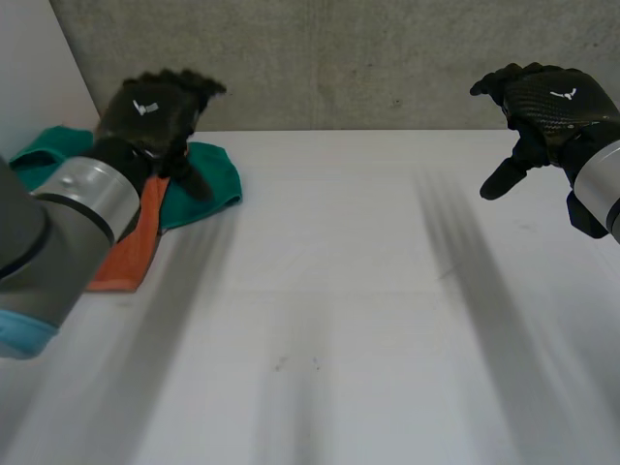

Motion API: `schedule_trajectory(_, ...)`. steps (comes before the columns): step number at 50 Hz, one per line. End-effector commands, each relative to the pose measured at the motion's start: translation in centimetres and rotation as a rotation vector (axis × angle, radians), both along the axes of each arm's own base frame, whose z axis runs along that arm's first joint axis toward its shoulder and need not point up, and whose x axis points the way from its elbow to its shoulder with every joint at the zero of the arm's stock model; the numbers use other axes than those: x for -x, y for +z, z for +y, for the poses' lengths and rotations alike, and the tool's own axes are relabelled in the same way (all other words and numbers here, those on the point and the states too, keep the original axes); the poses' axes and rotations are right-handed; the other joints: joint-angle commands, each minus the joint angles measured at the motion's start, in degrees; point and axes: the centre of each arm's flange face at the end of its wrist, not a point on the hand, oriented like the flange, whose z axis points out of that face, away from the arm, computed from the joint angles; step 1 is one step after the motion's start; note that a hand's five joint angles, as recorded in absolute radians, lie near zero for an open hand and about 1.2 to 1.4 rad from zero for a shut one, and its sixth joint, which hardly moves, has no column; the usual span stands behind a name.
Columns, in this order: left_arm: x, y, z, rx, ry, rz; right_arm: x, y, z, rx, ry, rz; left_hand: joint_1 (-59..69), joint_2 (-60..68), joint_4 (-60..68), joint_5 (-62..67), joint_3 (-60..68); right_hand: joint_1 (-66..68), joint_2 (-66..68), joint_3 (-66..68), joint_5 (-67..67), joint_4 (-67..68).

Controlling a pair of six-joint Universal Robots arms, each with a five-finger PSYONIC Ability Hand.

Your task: Fold the laundry.

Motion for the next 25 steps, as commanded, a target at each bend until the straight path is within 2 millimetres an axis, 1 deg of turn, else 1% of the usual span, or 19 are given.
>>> schedule_trajectory(1,-0.8,-7.8,-4.3,0.012,0.051,-0.469,-0.1,-0.3,-0.1,-0.01,0.001,0.002,-0.15,-0.06,0.11,-0.89,-0.29,-1.37,-2.73,-2.35,-3.3,-3.39)
schedule_trajectory(3,-1.4,-9.5,-5.4,0.016,0.073,-0.566,-0.1,-0.6,-0.2,-0.02,0.001,0.005,-0.15,-0.06,0.11,-0.89,-0.29,-1.37,-2.73,-2.35,-3.3,-3.39)
schedule_trajectory(4,-2.4,-10.7,-6.9,0.026,0.116,-0.636,-0.1,-0.8,-0.3,-0.025,0.001,0.006,0.02,0.11,0.28,-0.73,-0.13,-1.37,-2.73,-2.35,-3.3,-3.39)
schedule_trajectory(5,-2.9,-11.3,-7.8,0.033,0.145,-0.663,-0.1,-1.1,-0.4,-0.035,0.001,0.009,-0.14,-0.06,0.12,-0.89,-0.29,-1.37,-2.73,-2.35,-3.3,-3.39)
schedule_trajectory(7,-3.7,-12.2,-9.2,0.048,0.185,-0.687,-0.2,-1.2,-0.4,-0.038,0.001,0.009,-0.15,-0.06,0.11,-0.89,-0.29,-1.37,-2.73,-2.35,-3.3,-3.39)
schedule_trajectory(8,-4.4,-13.2,-10.8,0.071,0.226,-0.695,-0.2,-1.2,-0.4,-0.04,0.001,0.01,-0.15,-0.06,0.11,-0.89,-0.29,-1.37,-2.73,-2.35,-3.3,-3.39)
schedule_trajectory(11,-4.9,-14.3,-12.6,0.112,0.264,-0.691,-0.2,-1.3,-0.4,-0.041,0.001,0.01,0.02,0.11,0.28,-0.73,-0.12,-1.37,-2.73,-2.35,-3.3,-3.39)
schedule_trajectory(12,-5.1,-14.7,-13.6,0.144,0.286,-0.68,-0.2,-1.4,-0.4,-0.044,-0.001,0.011,0.35,0.44,0.62,-0.39,0.21,-1.37,-2.73,-2.35,-3.3,-3.39)
schedule_trajectory(15,-5.4,-15.5,-15.2,0.195,0.324,-0.662,-0.2,-1.4,-0.4,-0.046,-0.001,0.011,2.69,2.78,2.96,1.95,2.55,-1.37,-2.73,-2.35,-3.3,-3.39)
schedule_trajectory(18,-6.0,-16.1,-16.2,0.209,0.341,-0.659,-0.2,-1.5,-0.4,-0.049,-0.001,0.012,6.07,6.15,6.33,5.32,5.92,-1.37,-2.73,-2.35,-3.3,-3.39)
schedule_trajectory(19,-6.6,-16.4,-16.8,0.208,0.355,-0.661,-0.2,-1.5,-0.4,-0.049,-0.001,0.012,8.58,8.66,8.84,7.83,8.43,-1.37,-2.73,-2.35,-3.3,-3.39)
schedule_trajectory(21,-6.7,-16.8,-17.0,0.205,0.355,-0.662,-0.2,-1.6,-0.4,-0.05,-0.001,0.012,10.78,10.86,11.04,10.03,10.63,-1.37,-2.73,-2.35,-3.3,-3.39)
schedule_trajectory(23,-6.8,-17.0,-17.4,0.207,0.359,-0.661,-0.2,-1.7,-0.5,-0.053,-0.001,0.013,21.67,21.75,21.93,20.92,21.52,-1.37,-2.73,-2.35,-3.3,-3.39)
schedule_trajectory(24,-6.8,-17.1,-17.5,0.207,0.359,-0.661,-0.2,-1.8,-0.5,-0.055,-0.001,0.013,28.88,28.97,29.14,28.13,28.73,-1.37,-2.73,-2.35,-3.3,-3.39)
schedule_trajectory(25,-6.9,-16.9,-17.6,0.209,0.364,-0.659,-0.1,-1.8,-0.6,-0.054,-0.002,0.015,39.44,39.53,39.71,38.7,39.3,-1.37,-2.73,-2.35,-3.3,-3.39)
